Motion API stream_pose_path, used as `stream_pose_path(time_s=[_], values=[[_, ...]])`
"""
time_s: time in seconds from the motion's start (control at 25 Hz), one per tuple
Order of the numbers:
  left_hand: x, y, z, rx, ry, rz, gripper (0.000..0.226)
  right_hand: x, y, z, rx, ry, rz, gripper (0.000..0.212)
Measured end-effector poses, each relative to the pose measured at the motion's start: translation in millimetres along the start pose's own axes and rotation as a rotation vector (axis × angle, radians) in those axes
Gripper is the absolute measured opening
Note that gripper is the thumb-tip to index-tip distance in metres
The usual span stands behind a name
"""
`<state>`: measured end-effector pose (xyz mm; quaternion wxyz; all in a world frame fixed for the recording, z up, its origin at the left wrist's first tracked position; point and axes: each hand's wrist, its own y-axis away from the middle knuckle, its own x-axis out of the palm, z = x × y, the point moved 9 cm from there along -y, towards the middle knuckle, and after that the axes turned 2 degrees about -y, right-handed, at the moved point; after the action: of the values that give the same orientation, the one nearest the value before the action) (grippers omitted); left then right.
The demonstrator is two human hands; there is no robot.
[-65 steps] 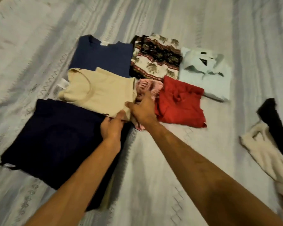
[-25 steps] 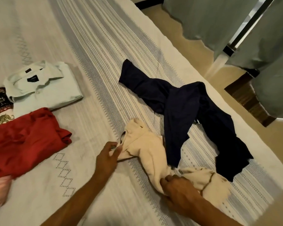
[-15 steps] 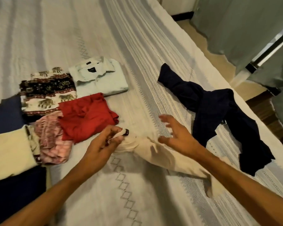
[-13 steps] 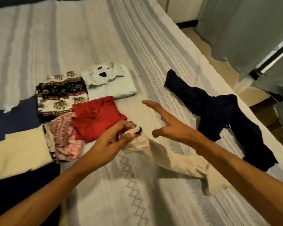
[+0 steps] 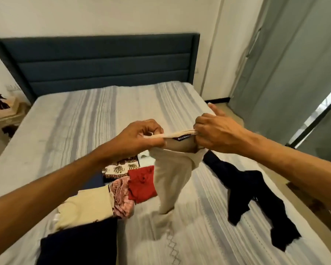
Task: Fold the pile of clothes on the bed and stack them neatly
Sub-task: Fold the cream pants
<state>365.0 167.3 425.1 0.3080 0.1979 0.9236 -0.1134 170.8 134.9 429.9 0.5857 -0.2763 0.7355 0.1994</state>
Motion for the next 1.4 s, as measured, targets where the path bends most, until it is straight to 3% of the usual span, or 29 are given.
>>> stream_pose_path(time_s=[0.12,0.24,0.32,0.4,0.52,0.6,0.72,0.84,0.92,1.0,1.04,1.12,1.16,1.28,1.4], values=[[-75.7,-9.3,-80.2,0.157,-0.345,-0.285,0.015,-86.5,17.5,-31.8,0.186,0.088,-0.031,0.037],[-127.8,-13.8,-154.3,0.238,-0.649,-0.392,0.013,-167.8,50.9,-76.5,0.439,-0.292,-0.049,0.025],[-160.3,-21.7,-179.7,0.076,-0.637,-0.406,0.01,-202.4,69.0,-95.2,0.498,-0.741,-0.054,0.012],[-179.7,-32.2,-202.8,-0.023,-0.511,-0.352,0.009,-235.2,85.8,-105.6,0.507,-1.217,-0.197,0.013],[-173.1,-34.9,-238.2,0.019,-0.01,-0.187,0.013,-273.5,111.2,-115.6,0.377,-1.623,-0.369,0.019],[-164.0,-30.4,-249.0,0.003,0.087,-0.126,0.015,-289.9,129.8,-133.0,0.317,-1.52,-0.44,0.037],[-155.7,-36.3,-258.0,0.027,-0.044,-0.08,0.025,-298.3,150.1,-154.8,0.288,-1.143,-0.524,0.044],[-127.4,-52.6,-252.2,0.116,-0.129,0.107,0.024,-247.5,147.6,-178.3,0.359,-1.429,-0.404,0.065],[-104.5,-83.0,-233.7,0.189,-0.523,0.152,0.033,-197.9,139.8,-192.1,0.373,-1.497,-0.229,0.055],[-83.6,-126.8,-208.8,0.278,-0.867,0.069,0.015,-147.1,137.3,-213.5,0.375,-1.479,-0.051,0.032],[-77.8,-145.4,-190.4,0.257,-0.973,0.013,0.01,-123.7,137.3,-228.5,0.387,-1.398,0.024,0.034],[-68.9,-188.9,-141.7,0.116,-1.055,-0.068,0.015,-69.7,138.8,-282.4,0.462,-1.111,0.14,0.041],[-63.6,-207.3,-118.5,0.063,-1.056,-0.106,0.016,-43.3,139.1,-314.1,0.512,-0.931,0.168,0.034],[-50.0,-248.7,-58.2,-0.065,-1.035,-0.22,0.015,12.1,123.5,-382.6,0.586,-0.623,0.132,0.002],[-46.3,-278.0,-38.8,-0.063,-1.091,-0.315,0.011,33.3,102.1,-421.2,0.623,-0.554,0.032,0.02]])
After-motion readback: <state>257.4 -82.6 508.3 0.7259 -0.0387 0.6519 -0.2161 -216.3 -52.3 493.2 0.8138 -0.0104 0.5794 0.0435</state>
